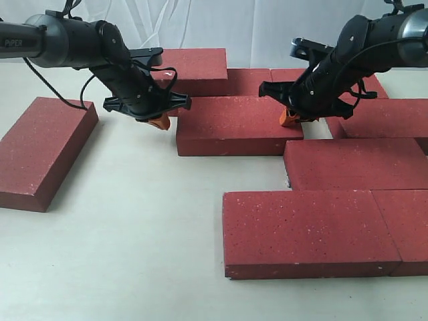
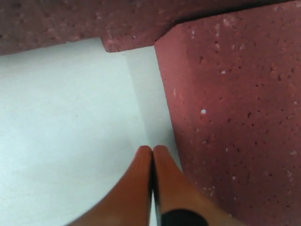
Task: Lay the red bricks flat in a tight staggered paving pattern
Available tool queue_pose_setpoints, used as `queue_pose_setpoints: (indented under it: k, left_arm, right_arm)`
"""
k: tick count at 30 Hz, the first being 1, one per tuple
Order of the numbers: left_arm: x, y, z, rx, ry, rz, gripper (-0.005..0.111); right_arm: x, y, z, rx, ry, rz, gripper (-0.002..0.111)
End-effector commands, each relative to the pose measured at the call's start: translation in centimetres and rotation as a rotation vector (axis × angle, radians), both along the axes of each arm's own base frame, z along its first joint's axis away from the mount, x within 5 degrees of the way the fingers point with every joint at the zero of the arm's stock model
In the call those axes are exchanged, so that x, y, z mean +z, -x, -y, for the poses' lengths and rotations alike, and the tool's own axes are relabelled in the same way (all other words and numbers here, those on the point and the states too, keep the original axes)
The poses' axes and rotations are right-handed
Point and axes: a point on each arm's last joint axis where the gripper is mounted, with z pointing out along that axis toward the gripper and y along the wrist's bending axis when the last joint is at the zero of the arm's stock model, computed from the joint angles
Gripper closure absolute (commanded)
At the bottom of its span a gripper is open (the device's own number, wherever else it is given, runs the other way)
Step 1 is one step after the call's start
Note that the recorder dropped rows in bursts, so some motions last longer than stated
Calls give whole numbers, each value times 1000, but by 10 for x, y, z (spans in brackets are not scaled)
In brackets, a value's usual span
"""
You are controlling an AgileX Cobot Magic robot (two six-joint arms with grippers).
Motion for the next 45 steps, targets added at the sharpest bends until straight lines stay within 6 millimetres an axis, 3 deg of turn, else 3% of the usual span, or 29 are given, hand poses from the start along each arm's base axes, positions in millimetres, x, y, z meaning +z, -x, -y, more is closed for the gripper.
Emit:
queue_pose_setpoints:
  k: [1, 6, 9, 13, 19, 24, 30, 37, 40, 45]
  left_arm:
    - [2, -1, 0, 9, 9, 6, 107]
    - [1, 0, -2, -9, -27, -5, 107]
    - [0, 0, -9, 16, -96, -13, 107]
    - [-1, 1, -11, 19, -128, -24, 107]
    - [0, 1, -9, 39, -92, -30, 107]
    - [-1, 0, -7, 51, -73, -28, 107]
    - [-1, 0, -7, 52, -71, -29, 107]
    - [-2, 4, -8, 42, -81, -68, 107]
    - [-2, 5, -8, 36, -89, -83, 107]
    - [-3, 8, -8, 48, -89, -108, 107]
  right_arm:
    - [13, -1, 1, -8, -8, 60, 109]
    - [51, -2, 4, -27, -27, 199, 109]
    - [54, -5, 4, -37, -28, 237, 109]
    - [36, -10, 4, -43, -16, 223, 109]
    - [-13, -16, 4, -53, 10, 122, 109]
    - [-19, -14, 6, -51, 13, 85, 109]
    - [29, -10, 7, -48, -10, 186, 109]
    - [90, 17, 15, 59, 78, 213, 109]
    - [106, 30, 19, 90, 108, 180, 109]
    - [111, 50, 22, 144, 133, 34, 109]
